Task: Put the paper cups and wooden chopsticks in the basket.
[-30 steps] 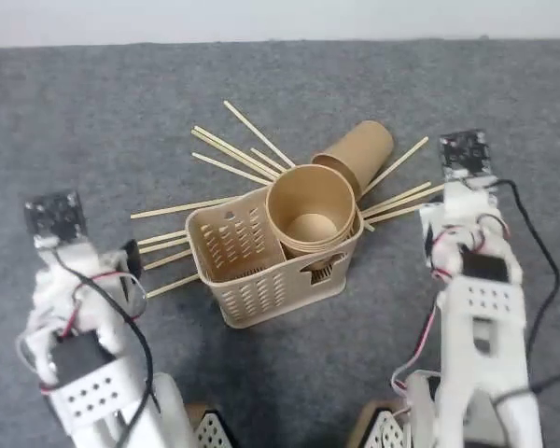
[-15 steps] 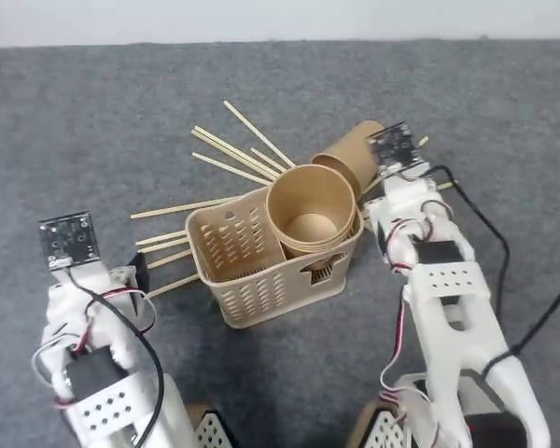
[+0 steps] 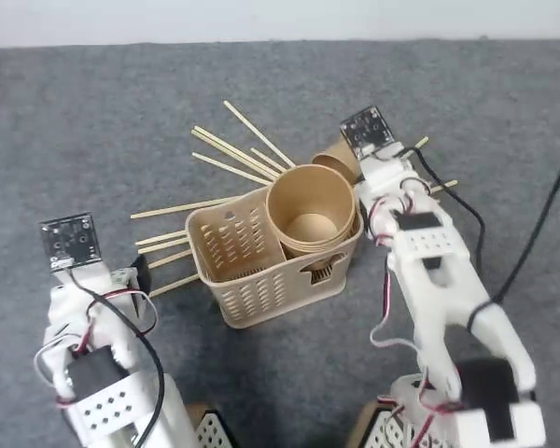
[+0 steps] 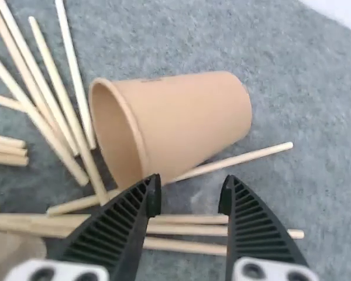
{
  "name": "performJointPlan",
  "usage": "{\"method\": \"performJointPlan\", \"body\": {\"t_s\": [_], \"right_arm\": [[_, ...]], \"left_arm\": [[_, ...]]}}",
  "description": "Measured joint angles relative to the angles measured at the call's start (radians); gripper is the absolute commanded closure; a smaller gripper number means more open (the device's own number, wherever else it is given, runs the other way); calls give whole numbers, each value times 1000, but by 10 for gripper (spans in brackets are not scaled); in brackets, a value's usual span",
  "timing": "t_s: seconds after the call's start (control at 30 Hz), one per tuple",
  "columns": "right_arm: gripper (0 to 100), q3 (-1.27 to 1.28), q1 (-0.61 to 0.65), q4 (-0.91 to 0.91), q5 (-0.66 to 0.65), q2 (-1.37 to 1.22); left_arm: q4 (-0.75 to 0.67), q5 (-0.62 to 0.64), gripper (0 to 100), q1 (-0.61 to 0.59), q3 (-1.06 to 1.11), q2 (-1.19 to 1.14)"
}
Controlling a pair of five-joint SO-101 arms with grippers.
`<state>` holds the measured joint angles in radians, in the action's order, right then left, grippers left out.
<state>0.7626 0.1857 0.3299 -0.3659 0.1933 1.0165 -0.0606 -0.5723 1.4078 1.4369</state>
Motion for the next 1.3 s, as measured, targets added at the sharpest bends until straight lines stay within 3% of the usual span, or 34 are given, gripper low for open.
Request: {"method": "performJointPlan", "body": {"t_s": [0.27, 0.57, 1.17, 1.3], "right_arm": [[817, -32, 3, 14, 0, -51], [816, 20, 34, 68, 21, 106], [816, 20, 68, 106, 49, 101], [816, -31, 69, 106, 54, 2]], "left_arm": [[-38, 0, 739, 0, 41, 2], [-41, 0, 739, 0, 41, 2], [-41, 0, 739, 0, 41, 2], [-41, 0, 739, 0, 41, 2]]}}
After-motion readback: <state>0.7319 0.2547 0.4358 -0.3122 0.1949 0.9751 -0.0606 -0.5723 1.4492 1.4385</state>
